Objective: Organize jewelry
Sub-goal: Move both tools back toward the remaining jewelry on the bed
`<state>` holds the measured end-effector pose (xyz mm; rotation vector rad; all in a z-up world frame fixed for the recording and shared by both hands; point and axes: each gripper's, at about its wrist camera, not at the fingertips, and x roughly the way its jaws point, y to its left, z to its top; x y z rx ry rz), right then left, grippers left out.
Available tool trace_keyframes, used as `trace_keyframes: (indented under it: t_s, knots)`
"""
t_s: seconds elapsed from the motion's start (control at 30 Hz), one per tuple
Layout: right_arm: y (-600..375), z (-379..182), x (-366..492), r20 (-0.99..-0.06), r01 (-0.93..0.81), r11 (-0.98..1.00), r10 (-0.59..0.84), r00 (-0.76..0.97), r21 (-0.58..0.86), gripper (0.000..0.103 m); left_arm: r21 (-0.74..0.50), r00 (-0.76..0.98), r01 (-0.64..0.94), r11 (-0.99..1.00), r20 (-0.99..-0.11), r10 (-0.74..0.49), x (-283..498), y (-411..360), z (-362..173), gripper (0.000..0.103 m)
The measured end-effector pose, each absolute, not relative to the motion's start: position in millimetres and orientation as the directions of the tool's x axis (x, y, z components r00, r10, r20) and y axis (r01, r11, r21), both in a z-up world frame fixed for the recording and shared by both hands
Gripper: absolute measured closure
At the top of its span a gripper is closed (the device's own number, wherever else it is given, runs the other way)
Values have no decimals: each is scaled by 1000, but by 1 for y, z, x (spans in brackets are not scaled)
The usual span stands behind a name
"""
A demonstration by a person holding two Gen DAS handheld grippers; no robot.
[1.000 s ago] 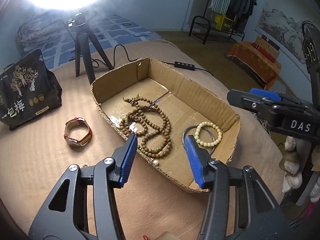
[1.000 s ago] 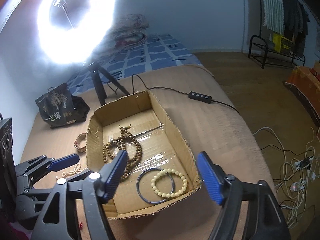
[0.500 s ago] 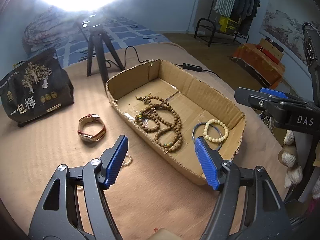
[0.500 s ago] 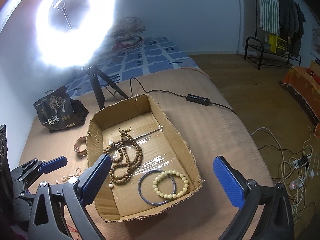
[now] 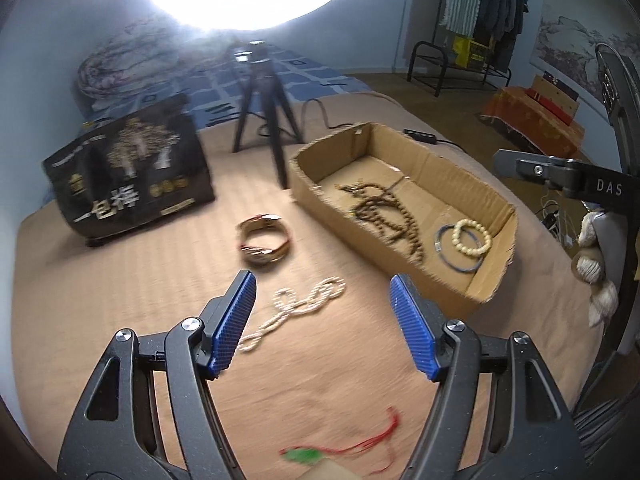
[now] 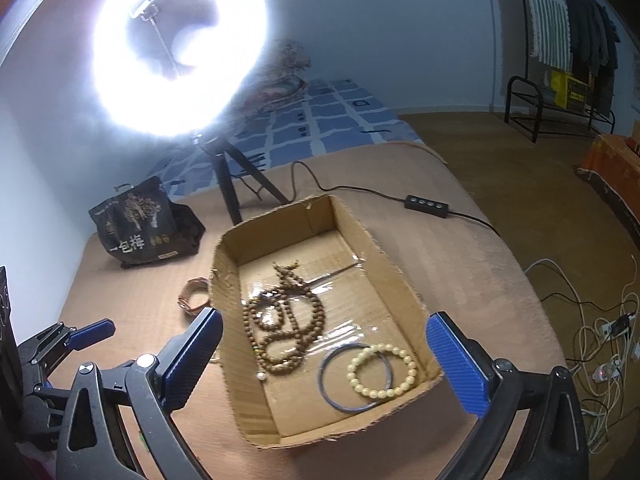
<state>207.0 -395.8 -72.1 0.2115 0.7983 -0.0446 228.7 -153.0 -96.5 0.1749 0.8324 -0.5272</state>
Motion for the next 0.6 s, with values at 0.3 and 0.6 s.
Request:
trace_keyframes:
  t_s: [0.3, 0.6]
  knots:
    - [-369, -67, 204, -696, 57, 982, 85, 713, 179, 0, -59, 590, 416, 907, -742, -319, 232, -79, -99, 31]
    - [-338, -67, 201, -698, -10, 981, 144, 702, 192, 0, -102, 593, 366, 925, -741, -316, 237, -38, -109, 32]
